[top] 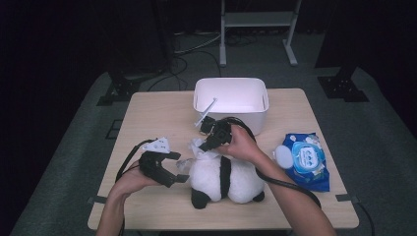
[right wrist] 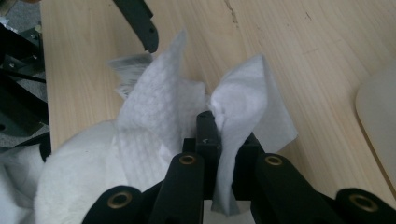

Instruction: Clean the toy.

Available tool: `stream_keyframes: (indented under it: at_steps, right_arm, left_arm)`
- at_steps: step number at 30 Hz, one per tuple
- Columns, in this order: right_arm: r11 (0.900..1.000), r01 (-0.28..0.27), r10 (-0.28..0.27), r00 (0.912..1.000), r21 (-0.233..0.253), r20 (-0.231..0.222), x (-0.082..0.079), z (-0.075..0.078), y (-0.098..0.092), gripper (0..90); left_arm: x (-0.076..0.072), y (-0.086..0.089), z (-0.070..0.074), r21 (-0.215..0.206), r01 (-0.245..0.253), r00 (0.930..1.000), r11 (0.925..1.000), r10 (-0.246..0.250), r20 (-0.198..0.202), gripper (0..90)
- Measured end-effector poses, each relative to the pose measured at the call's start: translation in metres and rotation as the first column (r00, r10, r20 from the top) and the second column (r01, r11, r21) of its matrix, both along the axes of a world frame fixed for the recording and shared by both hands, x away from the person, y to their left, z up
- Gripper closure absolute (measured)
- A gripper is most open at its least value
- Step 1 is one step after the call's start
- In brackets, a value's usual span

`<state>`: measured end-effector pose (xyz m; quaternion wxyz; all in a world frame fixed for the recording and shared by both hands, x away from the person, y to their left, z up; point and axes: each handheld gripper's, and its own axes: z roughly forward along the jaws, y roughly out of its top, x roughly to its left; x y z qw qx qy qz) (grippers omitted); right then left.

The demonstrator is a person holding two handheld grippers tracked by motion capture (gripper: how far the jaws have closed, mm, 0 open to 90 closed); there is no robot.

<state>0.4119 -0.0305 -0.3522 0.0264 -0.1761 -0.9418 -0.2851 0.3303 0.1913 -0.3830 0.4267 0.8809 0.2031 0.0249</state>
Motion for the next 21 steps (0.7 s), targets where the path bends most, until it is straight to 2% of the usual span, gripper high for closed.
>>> stream_keyframes:
  at_steps: [6,8,10,12,18,21]
  right_arm:
    - [0.999,-0.036,0.035,0.9992,0.019,0.021,-0.012,0.008,0.002,84.3]
    - [0.998,-0.06,0.059,0.9979,0.024,0.025,-0.021,0.012,0.004,84.2]
    - [0.997,-0.072,0.071,0.997,0.028,0.032,-0.024,0.012,0.005,84.1]
    - [0.995,-0.093,0.092,0.9951,0.034,0.036,-0.033,0.013,0.008,84.1]
    - [0.991,-0.13,0.129,0.9913,0.043,0.027,-0.044,0.012,0.012,83.7]
    - [0.987,-0.154,0.153,0.9879,0.044,0.027,-0.053,0.012,0.014,83.7]
  left_arm:
    - [-0.002,0.006,0.005,-0.006,-0.004,0.9999,1.0,0.004,0.013,9.4]
    - [-0.003,0.008,0.007,-0.011,-0.006,0.9999,0.9999,0.006,0.015,9.4]
    - [-0.003,0.01,0.008,-0.015,-0.011,0.9998,0.9998,0.012,0.019,9.4]
    - [-0.005,0.014,0.011,-0.02,-0.013,0.9996,0.9997,0.014,0.025,9.4]
    - [-0.007,0.02,0.017,-0.022,-0.001,0.9992,0.9998,0.002,0.041,9.4]
    - [-0.008,0.025,0.019,-0.045,-0.016,0.9991,0.9989,0.018,0.038,9.5]
